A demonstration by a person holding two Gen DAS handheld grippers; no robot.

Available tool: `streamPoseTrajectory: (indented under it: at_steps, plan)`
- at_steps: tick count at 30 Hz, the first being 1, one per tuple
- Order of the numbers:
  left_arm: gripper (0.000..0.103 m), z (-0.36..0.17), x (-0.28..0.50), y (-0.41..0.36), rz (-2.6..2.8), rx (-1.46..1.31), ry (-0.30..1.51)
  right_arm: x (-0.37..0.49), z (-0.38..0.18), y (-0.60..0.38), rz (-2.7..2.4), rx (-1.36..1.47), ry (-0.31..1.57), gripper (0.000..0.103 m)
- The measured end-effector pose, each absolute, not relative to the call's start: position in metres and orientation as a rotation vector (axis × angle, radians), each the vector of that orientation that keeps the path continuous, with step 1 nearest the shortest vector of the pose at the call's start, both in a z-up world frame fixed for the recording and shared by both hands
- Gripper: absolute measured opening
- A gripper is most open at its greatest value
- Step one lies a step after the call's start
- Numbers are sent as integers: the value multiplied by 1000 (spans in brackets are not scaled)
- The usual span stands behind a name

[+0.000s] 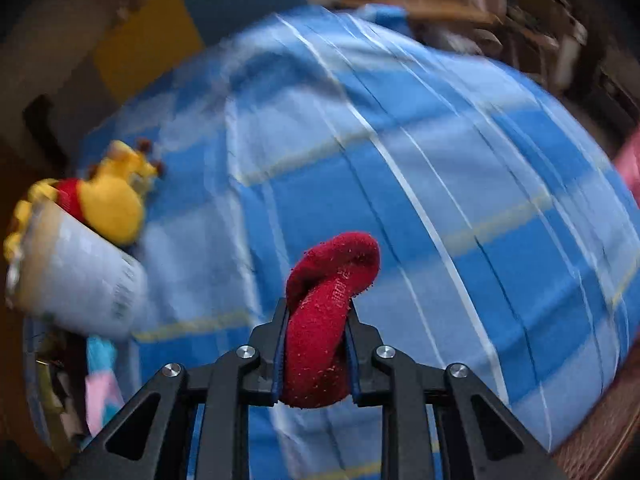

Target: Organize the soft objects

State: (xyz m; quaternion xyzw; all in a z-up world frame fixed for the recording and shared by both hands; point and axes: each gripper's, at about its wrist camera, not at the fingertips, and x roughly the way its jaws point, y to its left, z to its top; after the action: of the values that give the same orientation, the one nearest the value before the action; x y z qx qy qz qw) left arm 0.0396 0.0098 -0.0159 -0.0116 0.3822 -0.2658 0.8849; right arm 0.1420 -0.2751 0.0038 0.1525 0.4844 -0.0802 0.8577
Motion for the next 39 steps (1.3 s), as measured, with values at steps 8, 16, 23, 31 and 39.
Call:
streamPoseTrajectory:
  at_steps: [8, 16, 23, 31, 39]
  plan:
    - [49, 19, 18, 65, -486, -101, 720, 234, 94, -186, -1, 162, 855, 22]
    - [49, 36, 5, 131, -361, -173, 684, 278, 143, -38, 237, 6, 761, 22]
    - [50, 37, -10, 201, -212, -230, 673, 268, 128, 61, 506, -67, 797, 22]
    - [50, 18, -27, 268, -6, -252, 708, 183, 84, 115, 737, -217, 839, 22]
    - [51, 3, -40, 295, 144, -200, 730, 119, 47, 116, 787, -256, 864, 22]
